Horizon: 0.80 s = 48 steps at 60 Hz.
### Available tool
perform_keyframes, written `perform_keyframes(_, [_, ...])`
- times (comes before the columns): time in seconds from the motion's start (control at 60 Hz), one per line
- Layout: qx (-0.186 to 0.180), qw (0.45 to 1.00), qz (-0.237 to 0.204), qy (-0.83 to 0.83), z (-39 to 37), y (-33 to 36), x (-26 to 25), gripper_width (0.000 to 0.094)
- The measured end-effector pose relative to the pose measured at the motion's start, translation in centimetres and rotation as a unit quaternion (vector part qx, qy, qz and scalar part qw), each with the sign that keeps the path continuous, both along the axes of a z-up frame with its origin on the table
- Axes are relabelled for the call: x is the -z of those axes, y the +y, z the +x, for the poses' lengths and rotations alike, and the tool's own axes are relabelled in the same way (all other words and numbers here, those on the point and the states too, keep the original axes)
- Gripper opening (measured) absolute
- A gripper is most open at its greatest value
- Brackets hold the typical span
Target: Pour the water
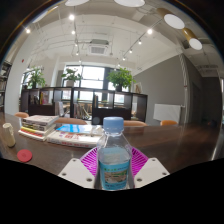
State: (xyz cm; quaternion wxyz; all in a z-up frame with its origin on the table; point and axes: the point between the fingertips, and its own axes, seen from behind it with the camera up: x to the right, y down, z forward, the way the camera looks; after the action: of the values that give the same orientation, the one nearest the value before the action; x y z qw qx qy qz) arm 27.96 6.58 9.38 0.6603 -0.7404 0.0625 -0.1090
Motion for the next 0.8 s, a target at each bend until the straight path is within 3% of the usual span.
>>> perform_keyframes(0.133, [0.021,1.0,0.001,0.002,0.2,-0.1,0.2,0.0282])
perform_keyframes(0.4, [0.014,0.997,-0.02,-0.071,-3.1,0.3,-1.5,0.028])
perform_keyframes(0.6, [-0.036,0.965,-0.024,-0.257,-13.8,3.1,-7.3,0.0281])
perform_keyframes(0.8, [-0.087,0.873,-0.021,-0.48,-26.3,6.3,-9.7,0.0279])
